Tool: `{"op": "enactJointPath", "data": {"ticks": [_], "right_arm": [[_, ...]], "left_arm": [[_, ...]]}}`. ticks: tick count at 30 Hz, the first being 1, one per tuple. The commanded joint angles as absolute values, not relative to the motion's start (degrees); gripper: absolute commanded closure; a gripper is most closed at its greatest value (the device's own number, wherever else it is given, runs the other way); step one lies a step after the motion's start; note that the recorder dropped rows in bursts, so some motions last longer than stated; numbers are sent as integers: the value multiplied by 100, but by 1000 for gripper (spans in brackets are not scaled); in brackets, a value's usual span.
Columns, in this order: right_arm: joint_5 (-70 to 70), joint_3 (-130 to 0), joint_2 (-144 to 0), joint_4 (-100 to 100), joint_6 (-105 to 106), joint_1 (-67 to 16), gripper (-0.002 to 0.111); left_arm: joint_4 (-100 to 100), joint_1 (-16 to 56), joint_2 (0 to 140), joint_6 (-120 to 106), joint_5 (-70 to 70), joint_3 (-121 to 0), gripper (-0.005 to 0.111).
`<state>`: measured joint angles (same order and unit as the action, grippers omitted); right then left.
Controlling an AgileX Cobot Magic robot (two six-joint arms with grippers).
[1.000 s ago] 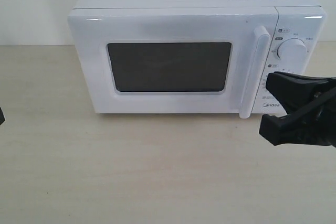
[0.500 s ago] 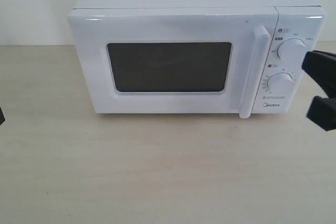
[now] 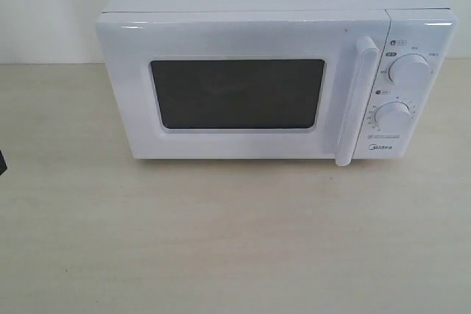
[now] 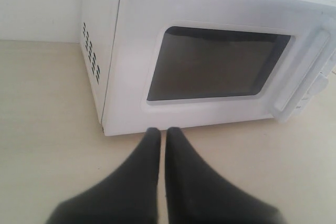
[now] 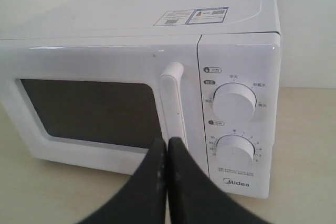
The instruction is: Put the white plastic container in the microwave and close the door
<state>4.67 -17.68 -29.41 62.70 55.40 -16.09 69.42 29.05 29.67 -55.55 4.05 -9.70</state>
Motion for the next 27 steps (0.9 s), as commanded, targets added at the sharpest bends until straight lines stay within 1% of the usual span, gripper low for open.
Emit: {"op": "enactJointPath", "data": {"ticks": [1,4,6,13,15,23,27], "right_arm": [[583,-1766,-2931,6209,5615,-1593,109],[583,-1766,-2931,6046,5550,-1593,109],[669,-1766,-2909,5476,5046,-1593,109],[1129,-1766,-2443,1036,406,-1593,109],[1236,-1766,-2260,353,-182,-1593,109],[1306,-1757,-1753,99,-271,-1593,109],[1210,-1519,-1586,99,-271,-1593,109]], "left_arm": [[6945,2931,2945,-5524,464,-962,102],[6945,2931,2945,-5524,464,-962,102],[6945,2931,2945,-5524,464,-962,102],[6945,2931,2945,-5524,464,-962,102],[6945,2931,2945,-5524,451,-962,102],[6945,2931,2945,-5524,451,-962,102],[6945,2931,2945,-5524,451,-962,102]]}}
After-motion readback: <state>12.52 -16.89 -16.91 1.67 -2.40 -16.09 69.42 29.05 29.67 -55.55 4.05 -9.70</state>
